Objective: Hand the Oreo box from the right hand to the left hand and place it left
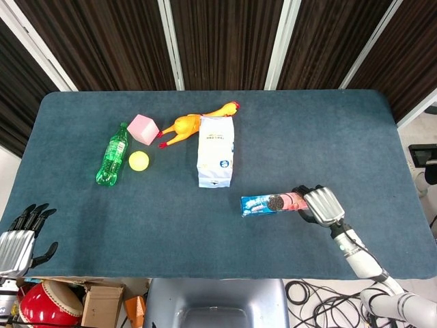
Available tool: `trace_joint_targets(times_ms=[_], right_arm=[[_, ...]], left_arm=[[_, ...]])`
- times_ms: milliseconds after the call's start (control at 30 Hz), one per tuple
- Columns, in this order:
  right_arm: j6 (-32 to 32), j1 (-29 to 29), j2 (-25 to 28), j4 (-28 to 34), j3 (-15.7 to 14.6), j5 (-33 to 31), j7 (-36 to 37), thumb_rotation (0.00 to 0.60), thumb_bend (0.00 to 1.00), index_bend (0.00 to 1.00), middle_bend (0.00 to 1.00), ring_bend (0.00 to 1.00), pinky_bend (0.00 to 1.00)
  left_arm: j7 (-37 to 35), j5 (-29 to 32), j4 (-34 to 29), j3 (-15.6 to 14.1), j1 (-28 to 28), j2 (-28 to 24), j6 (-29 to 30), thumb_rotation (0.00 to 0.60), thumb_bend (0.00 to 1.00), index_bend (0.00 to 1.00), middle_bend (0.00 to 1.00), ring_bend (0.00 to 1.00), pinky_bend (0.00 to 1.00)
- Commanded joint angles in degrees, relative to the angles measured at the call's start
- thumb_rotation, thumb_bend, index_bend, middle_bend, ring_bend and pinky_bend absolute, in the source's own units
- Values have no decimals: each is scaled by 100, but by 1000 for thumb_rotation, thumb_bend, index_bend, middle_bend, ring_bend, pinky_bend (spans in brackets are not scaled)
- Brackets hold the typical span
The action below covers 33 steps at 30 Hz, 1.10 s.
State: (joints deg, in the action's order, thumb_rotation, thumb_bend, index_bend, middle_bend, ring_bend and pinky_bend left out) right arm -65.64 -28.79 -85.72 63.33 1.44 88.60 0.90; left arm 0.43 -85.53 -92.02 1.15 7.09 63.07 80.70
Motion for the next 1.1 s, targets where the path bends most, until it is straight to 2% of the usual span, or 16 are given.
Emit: trace_joint_targets(times_ms=[33,133,267,400,600,767,900,1100], right_arm=[[-162,-11,42,110,-2,159,204,600,1000,633,563,600,534],[-227,-98,117,375,-5,319,311,600,1000,633,563,600,535],[-137,-293,231,951,49,454,72,600,1000,633,563,600,535],[108,-545,266,1625,218,426,-510,600,1000,633,563,600,535],[557,-868,91,2487,515,63,-1332,600,1000,633,563,600,536],[792,-1031,-108,2696,648,-246,-1764,600,1000,633,563,600,536],[836,-1129,-242,2745,761,-435,-1987,600,1000,633,564,600,536],[850,-1224,-341,2813,874,-656,-2227,600,1000,633,564,600,536]], left_arm=[[14,-35,-22,-15,15,2,-13,600,311,214,127,68,218],[-16,-149,-57,-55,43,-13,-25,600,311,214,134,73,222],[30,-322,-142,-79,123,5,-53,600,310,214,139,78,227],[273,-469,-372,-87,257,61,-162,600,311,211,139,80,230],[647,-604,-990,-35,580,85,-512,600,309,196,142,97,245],[538,-528,-1522,-7,962,83,-1121,600,310,146,141,101,251],[520,-240,-1982,17,1303,-33,-1757,600,311,103,119,104,259],[571,29,-2477,54,1526,-17,-2077,600,309,79,103,106,270]])
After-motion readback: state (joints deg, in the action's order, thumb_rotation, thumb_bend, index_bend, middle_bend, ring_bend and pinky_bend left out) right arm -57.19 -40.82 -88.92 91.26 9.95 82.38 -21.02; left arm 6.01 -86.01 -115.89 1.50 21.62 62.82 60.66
